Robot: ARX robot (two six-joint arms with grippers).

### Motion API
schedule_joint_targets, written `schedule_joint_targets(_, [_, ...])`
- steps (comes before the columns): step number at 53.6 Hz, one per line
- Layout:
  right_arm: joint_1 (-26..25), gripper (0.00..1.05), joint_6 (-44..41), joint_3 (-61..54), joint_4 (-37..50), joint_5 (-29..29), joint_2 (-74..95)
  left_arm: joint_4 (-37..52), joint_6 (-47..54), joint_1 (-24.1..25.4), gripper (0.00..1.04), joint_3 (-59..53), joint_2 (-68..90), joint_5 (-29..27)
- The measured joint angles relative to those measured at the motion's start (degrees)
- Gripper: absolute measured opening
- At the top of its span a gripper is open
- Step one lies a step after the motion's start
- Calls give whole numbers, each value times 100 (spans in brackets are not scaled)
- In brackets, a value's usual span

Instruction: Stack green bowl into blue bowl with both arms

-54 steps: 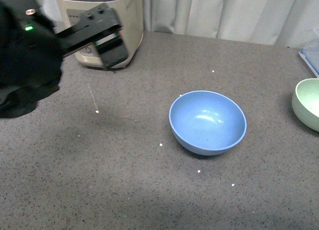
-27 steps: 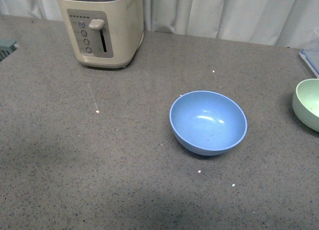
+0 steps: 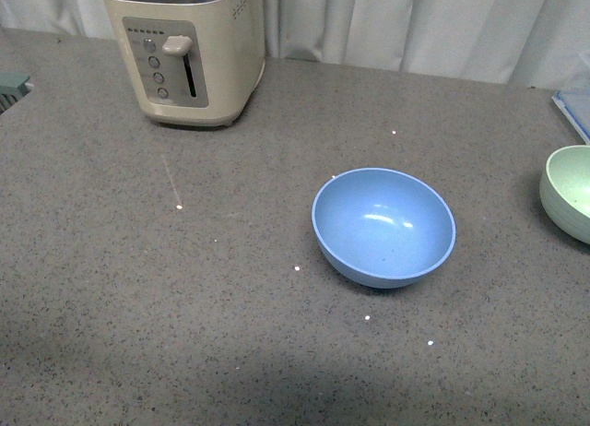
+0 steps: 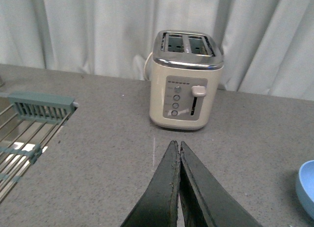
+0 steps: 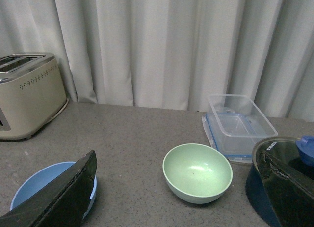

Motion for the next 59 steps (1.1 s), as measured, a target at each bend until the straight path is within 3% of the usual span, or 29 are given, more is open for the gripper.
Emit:
schedule_joint_targets(15, [0,96,0,0,0,0,0,-1368,0,192,4,-26,-1550,48])
schedule_joint_targets(35, [0,96,0,0,0,0,0,-2535,0,192,4,-28,-2767,50])
schedule_joint_targets(59, [0,96,0,0,0,0,0,-3246,0,192,4,-28,-3482,50])
